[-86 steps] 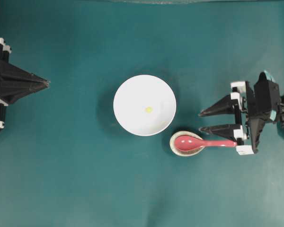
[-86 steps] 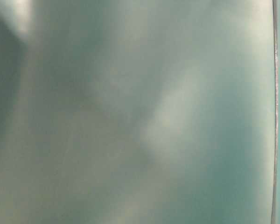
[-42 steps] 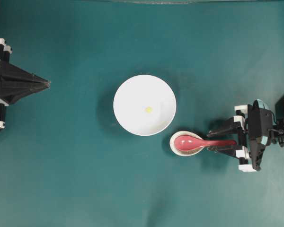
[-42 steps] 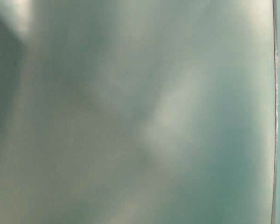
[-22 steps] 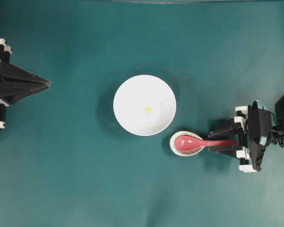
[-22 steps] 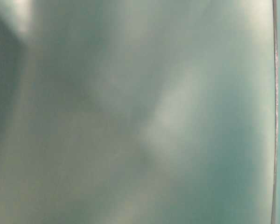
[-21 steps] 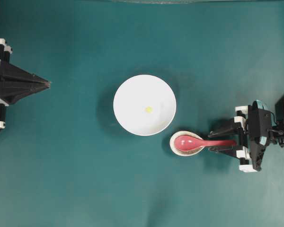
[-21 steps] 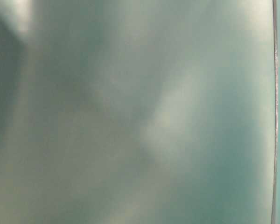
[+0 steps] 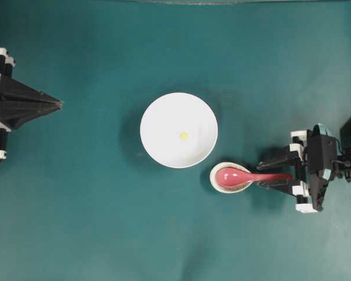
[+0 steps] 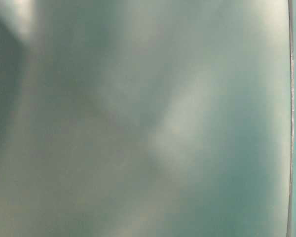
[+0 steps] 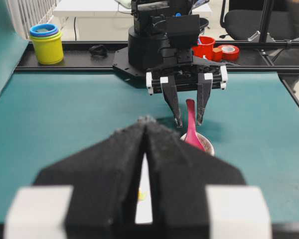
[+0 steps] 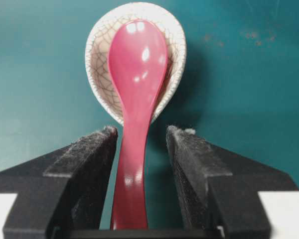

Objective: Scoop the yellow hexagonal prism block from the bowl with a spoon using the right arm.

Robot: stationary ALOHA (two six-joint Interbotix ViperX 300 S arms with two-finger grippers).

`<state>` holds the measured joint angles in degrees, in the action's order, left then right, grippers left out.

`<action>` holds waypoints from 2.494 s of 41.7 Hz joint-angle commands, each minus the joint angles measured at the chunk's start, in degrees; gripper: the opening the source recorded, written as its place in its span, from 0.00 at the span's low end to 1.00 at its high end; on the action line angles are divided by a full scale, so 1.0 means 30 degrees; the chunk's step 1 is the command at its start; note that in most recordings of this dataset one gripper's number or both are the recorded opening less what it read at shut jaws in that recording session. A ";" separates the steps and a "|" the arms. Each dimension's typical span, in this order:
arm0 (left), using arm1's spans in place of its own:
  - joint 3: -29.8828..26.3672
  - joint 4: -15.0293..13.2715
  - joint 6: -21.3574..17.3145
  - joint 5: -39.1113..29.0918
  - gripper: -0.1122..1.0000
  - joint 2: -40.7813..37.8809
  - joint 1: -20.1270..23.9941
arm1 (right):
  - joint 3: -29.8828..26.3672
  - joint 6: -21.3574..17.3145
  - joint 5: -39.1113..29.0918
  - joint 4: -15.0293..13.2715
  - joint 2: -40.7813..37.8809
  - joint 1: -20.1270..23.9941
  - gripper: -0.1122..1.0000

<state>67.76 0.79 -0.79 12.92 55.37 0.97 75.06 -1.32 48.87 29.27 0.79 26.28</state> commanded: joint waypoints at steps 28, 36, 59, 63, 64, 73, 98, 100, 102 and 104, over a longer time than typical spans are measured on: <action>-0.0381 0.0088 -0.0029 0.0088 0.10 -0.0146 0.0029 | -0.0264 0.0703 0.0205 -0.0059 0.0645 0.0088 0.31; -0.0381 0.0088 -0.0029 0.0059 0.10 -0.0146 0.0059 | -0.0234 0.1289 -0.0059 -0.0059 0.1758 0.0088 0.31; -0.0381 0.0088 -0.0029 0.0059 0.10 -0.0146 0.0029 | -0.0352 0.3896 -0.2813 -0.0059 0.6680 -0.0586 0.31; -0.0381 0.0088 -0.0029 0.0059 0.10 -0.0146 0.0029 | -0.0439 0.4570 -0.3574 -0.0059 0.7646 -0.0762 0.31; -0.0381 0.0088 -0.0029 0.0059 0.10 -0.0146 0.0029 | -0.0469 0.4688 -0.3809 -0.0059 0.7822 -0.0791 0.31; -0.0410 0.0088 -0.0029 0.0059 0.10 -0.0117 0.0029 | -0.1260 0.6094 -0.6416 -0.0059 0.9697 -0.1904 0.31; -0.0381 0.0088 0.0000 0.0059 0.10 -0.0059 0.0029 | -0.4365 0.6826 -1.4707 -0.0059 1.0488 -0.6182 0.31; -0.0381 0.0088 0.0000 0.0059 0.10 -0.0088 0.0029 | -0.4395 0.6592 -1.5264 -0.0029 1.0107 -0.6182 0.31; -0.0381 0.0088 0.0000 0.0059 0.10 -0.0059 0.0029 | -0.4395 0.6299 -1.5527 -0.0029 0.9785 -0.6182 0.31; -0.0381 0.0088 0.0000 0.0000 0.10 -0.0059 0.0029 | -0.4336 0.5977 -1.5791 -0.0029 0.9316 -0.6182 0.31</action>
<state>67.76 0.88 -0.79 12.83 55.46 0.97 63.11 17.49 2.46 29.09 29.97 7.73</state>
